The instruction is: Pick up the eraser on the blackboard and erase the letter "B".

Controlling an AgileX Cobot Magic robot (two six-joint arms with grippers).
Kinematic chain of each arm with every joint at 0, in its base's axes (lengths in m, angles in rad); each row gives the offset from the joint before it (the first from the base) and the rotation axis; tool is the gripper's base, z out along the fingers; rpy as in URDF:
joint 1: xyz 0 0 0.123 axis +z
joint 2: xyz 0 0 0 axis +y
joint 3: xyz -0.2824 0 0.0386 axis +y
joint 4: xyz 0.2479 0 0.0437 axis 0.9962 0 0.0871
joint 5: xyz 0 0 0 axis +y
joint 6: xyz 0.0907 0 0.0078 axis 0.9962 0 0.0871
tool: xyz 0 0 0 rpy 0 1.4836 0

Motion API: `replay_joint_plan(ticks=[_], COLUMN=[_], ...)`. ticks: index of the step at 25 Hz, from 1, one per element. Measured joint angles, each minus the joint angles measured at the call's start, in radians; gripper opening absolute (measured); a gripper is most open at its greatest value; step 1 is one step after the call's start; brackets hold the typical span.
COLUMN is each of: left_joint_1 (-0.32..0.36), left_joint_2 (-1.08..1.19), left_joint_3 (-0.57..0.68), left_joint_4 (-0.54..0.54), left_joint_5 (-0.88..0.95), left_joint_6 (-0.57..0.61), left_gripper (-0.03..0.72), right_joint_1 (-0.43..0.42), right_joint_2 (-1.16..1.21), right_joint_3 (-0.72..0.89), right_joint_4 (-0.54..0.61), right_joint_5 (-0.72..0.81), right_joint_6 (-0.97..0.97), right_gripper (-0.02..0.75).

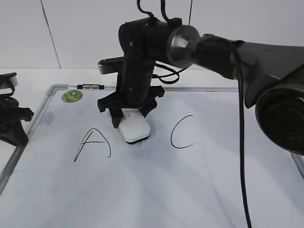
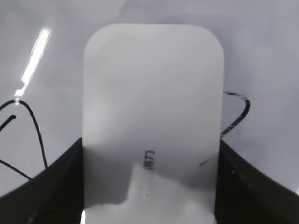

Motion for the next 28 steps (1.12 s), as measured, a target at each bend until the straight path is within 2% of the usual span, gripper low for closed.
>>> replay_joint_plan(ticks=[6,11,17,28], left_joint_1=[0.000,0.000,0.000,0.000], left_joint_2=[0.000,0.000,0.000,0.000], left_joint_3=[0.000,0.000,0.000,0.000], left_joint_4=[-0.002,-0.004,-0.008,-0.008], left_joint_5=[0.000,-0.002,-0.002,0.000], left_joint_6=[0.000,0.000,0.000,0.000], left_gripper=[0.048,0.048,0.046,0.046], right_joint_1=[-0.070,-0.072,-0.020,0.096], right_joint_2=[0.000,-0.011,-0.073,-0.094], right_joint_3=[0.000,0.026,0.146,0.173], right_joint_4=[0.027,0.027,-0.041,-0.119], right_joint_5=[0.002,-0.014,-0.071,-0.021], right_joint_6=[0.006,0.006,0.019,0.053], right_gripper=[0.530,0.530,0.530,0.530])
